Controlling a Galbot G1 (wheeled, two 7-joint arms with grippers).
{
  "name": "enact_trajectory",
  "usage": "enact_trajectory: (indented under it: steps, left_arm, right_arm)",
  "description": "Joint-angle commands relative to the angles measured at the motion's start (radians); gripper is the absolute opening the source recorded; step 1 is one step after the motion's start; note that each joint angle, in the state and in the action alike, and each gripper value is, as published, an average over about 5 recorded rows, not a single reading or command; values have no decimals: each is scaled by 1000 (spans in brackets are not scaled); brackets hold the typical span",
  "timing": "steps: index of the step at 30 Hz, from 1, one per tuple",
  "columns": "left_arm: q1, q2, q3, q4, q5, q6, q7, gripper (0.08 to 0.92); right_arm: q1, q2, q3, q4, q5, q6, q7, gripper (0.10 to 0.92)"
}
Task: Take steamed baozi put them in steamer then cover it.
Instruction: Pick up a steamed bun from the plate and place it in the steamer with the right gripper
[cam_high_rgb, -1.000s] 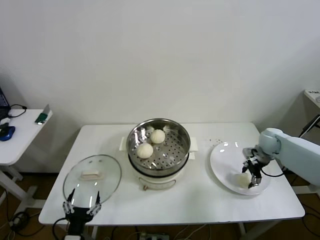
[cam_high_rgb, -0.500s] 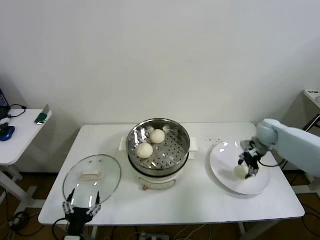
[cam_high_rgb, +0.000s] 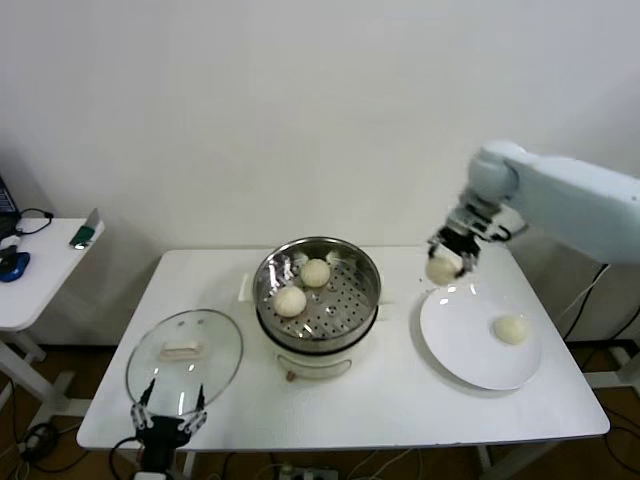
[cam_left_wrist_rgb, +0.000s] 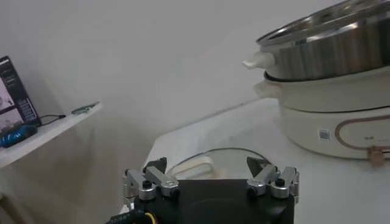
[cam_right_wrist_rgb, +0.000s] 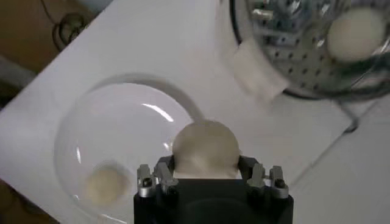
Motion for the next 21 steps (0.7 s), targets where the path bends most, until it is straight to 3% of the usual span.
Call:
enact_trajectory:
  steps: [1, 12, 21]
  left_arm:
    - [1, -4, 1, -3, -1, 1, 1, 823]
    - [-12, -13, -14, -19, -27, 8, 2, 823]
    - [-18, -9, -20, -1, -40, -1, 2, 823]
  right_arm:
    - [150, 181, -6, 87, -54, 177, -24, 681]
    - [-86, 422, 94, 44, -292, 257, -13, 687]
    - [-203, 527, 76, 7, -331, 281, -2, 690]
